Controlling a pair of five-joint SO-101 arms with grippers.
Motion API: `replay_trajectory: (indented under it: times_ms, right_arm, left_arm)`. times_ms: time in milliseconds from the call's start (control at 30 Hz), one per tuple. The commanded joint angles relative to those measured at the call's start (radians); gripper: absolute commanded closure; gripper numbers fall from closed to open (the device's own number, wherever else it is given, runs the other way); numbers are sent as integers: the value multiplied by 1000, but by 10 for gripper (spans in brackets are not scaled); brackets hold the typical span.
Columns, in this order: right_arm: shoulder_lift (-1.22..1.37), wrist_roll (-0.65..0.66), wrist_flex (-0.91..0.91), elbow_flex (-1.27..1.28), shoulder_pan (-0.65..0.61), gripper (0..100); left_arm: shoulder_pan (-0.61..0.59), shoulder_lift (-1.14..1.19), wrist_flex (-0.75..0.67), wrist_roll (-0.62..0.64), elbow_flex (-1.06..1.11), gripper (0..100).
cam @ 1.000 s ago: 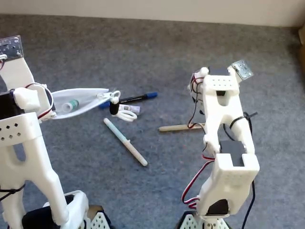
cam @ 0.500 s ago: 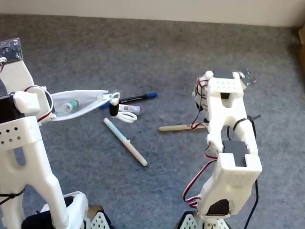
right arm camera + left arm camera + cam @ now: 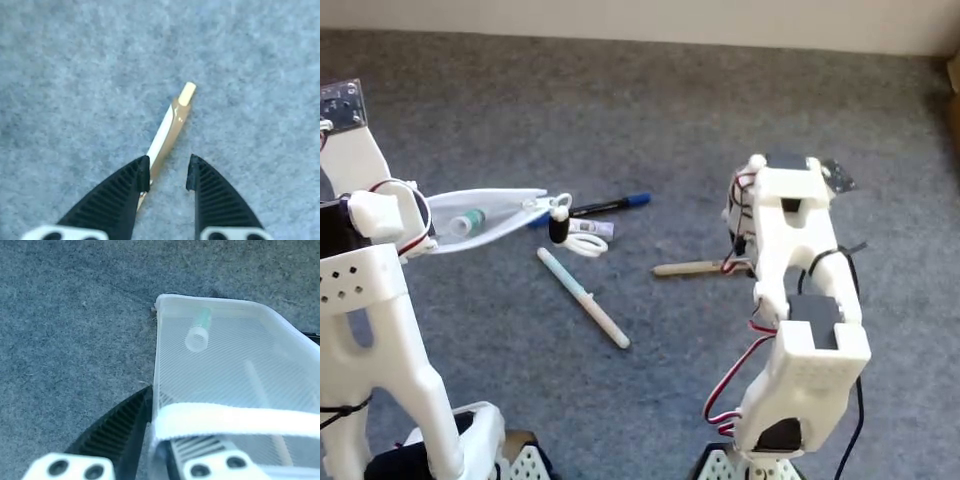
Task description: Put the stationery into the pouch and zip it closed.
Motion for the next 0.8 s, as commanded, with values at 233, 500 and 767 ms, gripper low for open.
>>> replay_trajectory:
  times_ms: [233, 500, 767]
  right_arm:
    - [-13, -3, -137, 39, 71, 878]
    - [-13, -3, -206, 108, 35, 878]
    - [-13, -3, -203, 108, 30, 927]
  left_arm:
    - [-4, 15, -18, 8, 8, 994]
    - [-4, 15, -18, 8, 8, 994]
    - [-4, 15, -18, 8, 8, 994]
